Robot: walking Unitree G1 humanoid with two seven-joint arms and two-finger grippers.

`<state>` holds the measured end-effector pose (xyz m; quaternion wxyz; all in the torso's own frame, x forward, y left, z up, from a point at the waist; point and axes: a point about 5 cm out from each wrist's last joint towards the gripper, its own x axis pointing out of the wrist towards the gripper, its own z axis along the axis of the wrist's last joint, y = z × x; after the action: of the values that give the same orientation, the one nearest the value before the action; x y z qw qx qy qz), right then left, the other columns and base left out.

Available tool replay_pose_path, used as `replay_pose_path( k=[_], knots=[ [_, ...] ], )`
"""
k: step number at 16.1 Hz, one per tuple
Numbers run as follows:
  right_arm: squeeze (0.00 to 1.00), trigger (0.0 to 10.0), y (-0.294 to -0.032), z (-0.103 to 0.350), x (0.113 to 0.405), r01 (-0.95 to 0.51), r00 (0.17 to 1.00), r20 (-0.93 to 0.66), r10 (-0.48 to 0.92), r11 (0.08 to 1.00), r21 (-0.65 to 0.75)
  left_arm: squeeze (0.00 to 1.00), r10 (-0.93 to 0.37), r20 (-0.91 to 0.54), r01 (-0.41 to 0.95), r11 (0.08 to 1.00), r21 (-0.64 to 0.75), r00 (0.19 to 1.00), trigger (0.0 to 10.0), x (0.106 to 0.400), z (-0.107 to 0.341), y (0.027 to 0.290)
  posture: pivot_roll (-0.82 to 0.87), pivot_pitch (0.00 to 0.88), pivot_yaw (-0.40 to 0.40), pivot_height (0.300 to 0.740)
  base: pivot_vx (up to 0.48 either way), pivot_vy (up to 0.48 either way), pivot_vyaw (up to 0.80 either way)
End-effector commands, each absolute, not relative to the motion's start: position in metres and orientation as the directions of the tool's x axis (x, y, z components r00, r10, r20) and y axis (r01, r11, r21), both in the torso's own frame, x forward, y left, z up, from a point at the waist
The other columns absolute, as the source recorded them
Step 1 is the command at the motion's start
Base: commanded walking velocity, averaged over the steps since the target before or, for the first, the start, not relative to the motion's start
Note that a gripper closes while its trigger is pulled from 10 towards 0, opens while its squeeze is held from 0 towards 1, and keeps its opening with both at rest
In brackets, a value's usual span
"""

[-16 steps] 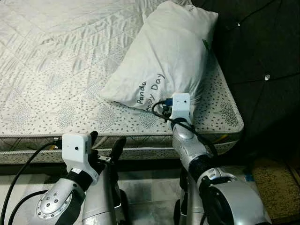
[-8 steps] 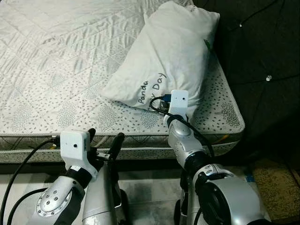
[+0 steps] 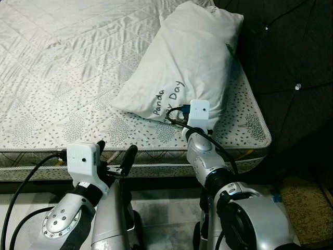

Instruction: Clean up the room

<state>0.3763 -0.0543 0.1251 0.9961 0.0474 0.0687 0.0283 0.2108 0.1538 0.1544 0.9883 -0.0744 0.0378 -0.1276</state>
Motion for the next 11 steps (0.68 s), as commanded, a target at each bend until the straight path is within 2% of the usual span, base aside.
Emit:
replay_pose_path(
  k=[1,5,7,11],
  knots=[
    [0.0,0.0,-0.054,0.127,0.377,-0.049,0.989,-0.135,0.062,0.994,0.093,0.0,-0.241,-0.063,0.229,0.962,-0.149,0.969,10.0,0.211,0.152,0.156,0.09,0.206,-0.034,0.542,0.0,0.0,0.0],
    [0.0,0.0,-0.078,0.135,0.386,0.012,0.994,-0.111,-0.004,0.997,0.074,0.0,-0.232,-0.058,0.222,0.965,-0.139,0.971,10.0,0.214,0.152,0.157,0.08,0.194,-0.033,0.542,0.0,0.0,0.0],
    [0.0,0.0,-0.105,0.144,0.393,0.09,0.993,-0.08,-0.085,0.994,0.056,0.0,-0.222,-0.048,0.215,0.968,-0.132,0.974,10.0,0.217,0.153,0.158,0.08,0.18,-0.032,0.542,0.0,0.0,0.0],
    [0.0,0.0,-0.143,0.157,0.399,0.191,0.981,-0.03,-0.191,0.981,0.026,0.0,-0.219,-0.038,0.213,0.969,-0.128,0.975,10.0,0.22,0.153,0.158,0.07,0.159,-0.03,0.542,0.0,0.0,0.0]
  ],
)
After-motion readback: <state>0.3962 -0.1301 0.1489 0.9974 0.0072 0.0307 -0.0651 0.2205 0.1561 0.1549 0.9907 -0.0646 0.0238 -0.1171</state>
